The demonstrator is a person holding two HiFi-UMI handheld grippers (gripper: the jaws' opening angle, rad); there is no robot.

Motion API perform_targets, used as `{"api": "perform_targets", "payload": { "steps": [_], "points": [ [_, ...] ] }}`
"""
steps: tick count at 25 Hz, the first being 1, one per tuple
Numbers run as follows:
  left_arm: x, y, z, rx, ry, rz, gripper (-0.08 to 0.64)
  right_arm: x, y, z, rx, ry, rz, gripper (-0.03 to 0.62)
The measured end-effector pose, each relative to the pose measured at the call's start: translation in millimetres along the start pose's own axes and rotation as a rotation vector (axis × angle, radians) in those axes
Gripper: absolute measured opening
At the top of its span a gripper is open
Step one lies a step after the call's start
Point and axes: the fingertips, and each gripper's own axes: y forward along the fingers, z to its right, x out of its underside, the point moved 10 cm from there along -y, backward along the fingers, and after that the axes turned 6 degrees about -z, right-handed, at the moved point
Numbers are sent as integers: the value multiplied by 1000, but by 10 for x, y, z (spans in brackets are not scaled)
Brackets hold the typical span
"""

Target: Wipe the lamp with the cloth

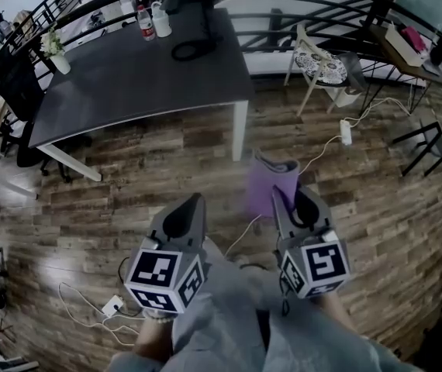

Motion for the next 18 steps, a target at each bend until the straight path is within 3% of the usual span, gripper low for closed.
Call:
{"api": "perform_targets", "payload": {
  "steps": [10, 18],
  "points": [
    [-112, 245, -182, 32, -4, -9, 5, -74, 246, 50, 22, -1, -19, 87],
    [-425, 748, -538, 41, -13, -16, 5, -294, 886, 222, 19, -5, -37, 87]
  ]
}}
